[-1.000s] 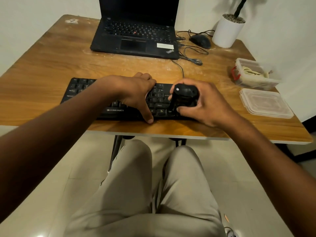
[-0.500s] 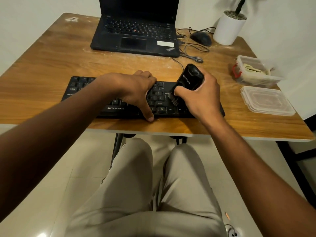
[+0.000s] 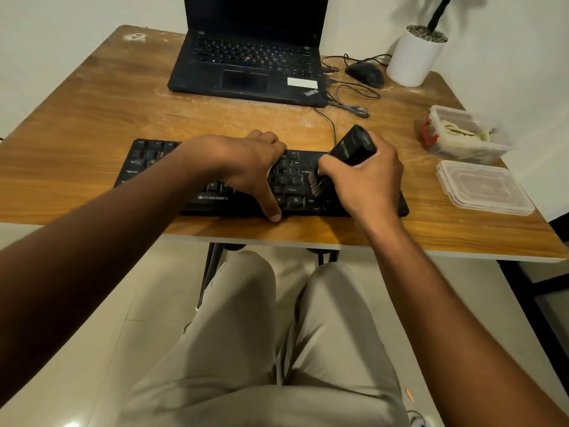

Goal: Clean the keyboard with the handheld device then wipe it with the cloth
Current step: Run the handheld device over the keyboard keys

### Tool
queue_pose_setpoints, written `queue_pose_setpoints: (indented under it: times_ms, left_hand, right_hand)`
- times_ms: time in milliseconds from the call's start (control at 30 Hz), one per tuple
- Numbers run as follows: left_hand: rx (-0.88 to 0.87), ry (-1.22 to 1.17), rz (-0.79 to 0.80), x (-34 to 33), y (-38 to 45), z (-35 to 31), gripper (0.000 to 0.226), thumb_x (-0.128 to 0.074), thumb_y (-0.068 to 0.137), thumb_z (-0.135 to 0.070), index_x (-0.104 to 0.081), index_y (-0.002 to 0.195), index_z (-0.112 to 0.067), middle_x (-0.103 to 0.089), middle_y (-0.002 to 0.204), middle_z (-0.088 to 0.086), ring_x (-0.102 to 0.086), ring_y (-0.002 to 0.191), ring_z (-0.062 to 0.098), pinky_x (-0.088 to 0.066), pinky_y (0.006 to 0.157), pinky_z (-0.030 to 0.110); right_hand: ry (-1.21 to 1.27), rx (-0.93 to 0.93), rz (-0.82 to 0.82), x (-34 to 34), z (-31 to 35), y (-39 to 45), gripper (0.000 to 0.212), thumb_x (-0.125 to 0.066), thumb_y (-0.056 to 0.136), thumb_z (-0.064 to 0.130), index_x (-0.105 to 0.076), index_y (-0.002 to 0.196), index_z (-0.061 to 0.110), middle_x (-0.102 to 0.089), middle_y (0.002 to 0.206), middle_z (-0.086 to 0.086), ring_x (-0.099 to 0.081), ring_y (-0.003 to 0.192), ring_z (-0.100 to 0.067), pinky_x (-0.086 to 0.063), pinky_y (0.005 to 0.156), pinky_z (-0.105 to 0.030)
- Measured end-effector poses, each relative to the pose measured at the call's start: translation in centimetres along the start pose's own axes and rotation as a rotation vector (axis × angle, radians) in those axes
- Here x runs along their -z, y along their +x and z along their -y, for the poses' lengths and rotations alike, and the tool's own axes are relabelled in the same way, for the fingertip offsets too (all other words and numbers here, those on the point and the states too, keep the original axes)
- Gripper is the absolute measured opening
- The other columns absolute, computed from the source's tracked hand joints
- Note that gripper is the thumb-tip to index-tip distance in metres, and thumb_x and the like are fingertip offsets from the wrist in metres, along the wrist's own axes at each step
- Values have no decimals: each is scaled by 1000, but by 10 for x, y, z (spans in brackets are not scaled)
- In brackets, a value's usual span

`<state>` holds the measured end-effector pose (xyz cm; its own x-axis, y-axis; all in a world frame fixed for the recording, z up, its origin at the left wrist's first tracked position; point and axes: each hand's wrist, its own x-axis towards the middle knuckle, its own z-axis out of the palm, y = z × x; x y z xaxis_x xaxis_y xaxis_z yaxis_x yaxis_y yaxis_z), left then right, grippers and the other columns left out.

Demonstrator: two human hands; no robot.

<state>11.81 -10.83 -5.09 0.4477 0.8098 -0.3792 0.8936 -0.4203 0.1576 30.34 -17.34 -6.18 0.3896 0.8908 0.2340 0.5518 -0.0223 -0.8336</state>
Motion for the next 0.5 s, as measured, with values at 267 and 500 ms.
queue_pose_setpoints:
  times_ms: [267, 500]
  left_hand:
    - [-4, 8, -3, 0, 0, -1, 137, -90, 53, -63, -17, 161, -22, -25, 157, -1, -24, 144, 23, -33, 119, 49]
    - [-4, 3, 2, 0, -1, 0, 136, -90, 52, -64, -18, 160, -22, -26, 156, -1, -24, 144, 22, -32, 119, 50]
  right_hand:
    - [-34, 0, 96, 25, -4, -3, 29, -82, 56, 33, -65, 78, 22, -70, 74, 9, -65, 69, -8, -56, 60, -30]
    - [-90, 144, 221, 22, -1, -7, 31, -84, 65, 23, -67, 91, 21, -68, 80, 10, -63, 75, -6, -52, 61, -24]
